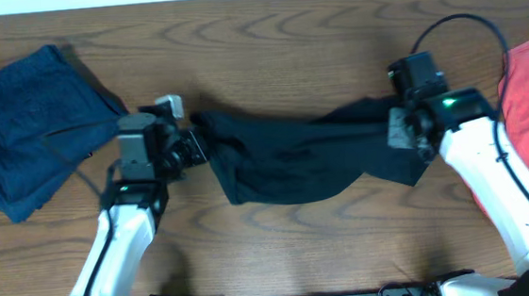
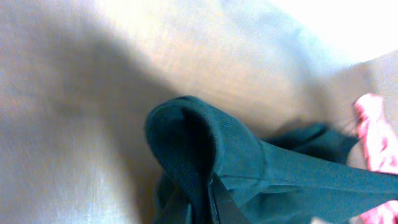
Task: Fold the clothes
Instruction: 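Hold the black t-shirt with both grippers and stretch it taut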
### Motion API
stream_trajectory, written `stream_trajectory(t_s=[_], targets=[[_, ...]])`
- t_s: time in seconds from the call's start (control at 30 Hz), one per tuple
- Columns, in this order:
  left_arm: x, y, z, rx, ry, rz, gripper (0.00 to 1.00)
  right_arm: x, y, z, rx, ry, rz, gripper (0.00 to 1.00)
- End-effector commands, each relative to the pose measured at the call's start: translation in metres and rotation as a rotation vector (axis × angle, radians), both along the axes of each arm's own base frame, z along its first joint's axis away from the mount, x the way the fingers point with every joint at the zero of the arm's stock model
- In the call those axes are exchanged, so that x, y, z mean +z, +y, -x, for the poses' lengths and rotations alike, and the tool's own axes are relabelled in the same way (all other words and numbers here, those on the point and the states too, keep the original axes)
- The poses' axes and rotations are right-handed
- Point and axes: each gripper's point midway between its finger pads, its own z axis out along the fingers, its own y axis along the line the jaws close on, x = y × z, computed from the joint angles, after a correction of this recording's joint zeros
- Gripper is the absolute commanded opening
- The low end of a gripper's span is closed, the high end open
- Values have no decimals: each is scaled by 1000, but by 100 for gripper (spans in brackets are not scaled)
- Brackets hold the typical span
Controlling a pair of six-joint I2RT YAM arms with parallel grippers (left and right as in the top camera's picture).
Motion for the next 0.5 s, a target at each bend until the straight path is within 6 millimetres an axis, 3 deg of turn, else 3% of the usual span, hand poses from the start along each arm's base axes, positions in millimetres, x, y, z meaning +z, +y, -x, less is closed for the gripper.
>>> stream_trajectory(t_s=[0.0,0.2,0.47], targets=[[68,14,-11,39,-172,-4,6,45,-26,-26,9,-115,38,1],[135,23,-9,60,-283,2,6,114,-55,-40,-46,-234,49,1],[198,17,12,-39,-303,81,6,176,-88,-21,-142,-318,44,1]])
